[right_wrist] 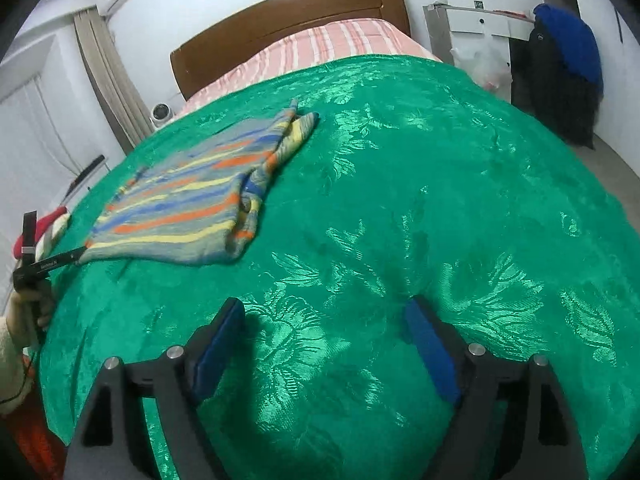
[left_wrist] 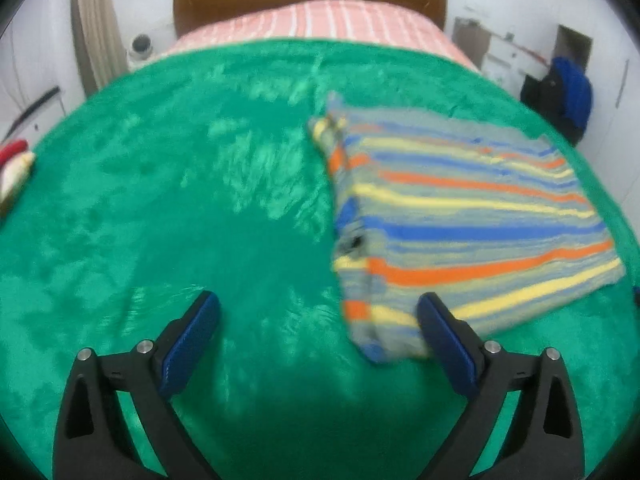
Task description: Fold small clothes
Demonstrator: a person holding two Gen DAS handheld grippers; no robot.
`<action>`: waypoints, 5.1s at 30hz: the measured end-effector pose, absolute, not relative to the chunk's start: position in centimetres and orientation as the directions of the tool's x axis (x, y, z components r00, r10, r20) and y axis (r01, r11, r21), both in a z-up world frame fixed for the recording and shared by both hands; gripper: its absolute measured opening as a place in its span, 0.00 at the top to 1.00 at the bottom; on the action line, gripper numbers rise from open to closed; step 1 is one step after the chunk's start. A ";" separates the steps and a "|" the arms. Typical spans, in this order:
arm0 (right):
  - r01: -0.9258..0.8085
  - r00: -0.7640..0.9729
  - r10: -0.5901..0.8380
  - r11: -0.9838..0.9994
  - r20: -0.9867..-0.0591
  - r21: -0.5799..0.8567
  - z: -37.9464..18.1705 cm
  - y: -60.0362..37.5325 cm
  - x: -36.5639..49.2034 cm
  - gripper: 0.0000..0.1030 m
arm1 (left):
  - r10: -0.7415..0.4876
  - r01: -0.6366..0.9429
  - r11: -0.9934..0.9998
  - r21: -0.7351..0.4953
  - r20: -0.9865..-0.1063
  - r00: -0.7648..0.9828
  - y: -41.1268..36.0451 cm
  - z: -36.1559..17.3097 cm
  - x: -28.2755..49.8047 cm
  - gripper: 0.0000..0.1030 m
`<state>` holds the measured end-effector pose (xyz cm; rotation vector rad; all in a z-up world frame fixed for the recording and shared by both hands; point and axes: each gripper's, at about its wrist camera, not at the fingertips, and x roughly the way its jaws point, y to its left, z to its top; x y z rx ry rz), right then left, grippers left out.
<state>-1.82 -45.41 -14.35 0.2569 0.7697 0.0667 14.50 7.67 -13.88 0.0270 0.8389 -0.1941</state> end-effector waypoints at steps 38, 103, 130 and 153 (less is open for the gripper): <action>-0.123 0.503 0.557 0.803 -0.661 0.583 -8.5 -37.8 24.0 0.90 | -0.655 0.565 0.737 -0.370 -0.597 0.463 -11.8 -9.7 11.6 0.97; -0.025 0.733 0.126 0.987 -0.669 0.158 -14.9 -28.2 -1.5 0.04 | -0.069 0.012 0.996 -0.085 -0.713 0.697 12.6 -17.4 8.3 0.01; -0.114 0.703 0.373 0.899 -0.605 0.422 -9.6 -27.1 5.5 0.04 | -0.344 0.203 0.939 -0.278 -0.783 0.518 7.3 -12.6 24.7 0.02; -0.251 0.670 0.341 0.940 -0.659 0.231 -6.0 -16.2 15.8 0.78 | -0.351 0.299 0.929 -0.217 -0.772 0.530 5.4 -9.3 22.9 0.78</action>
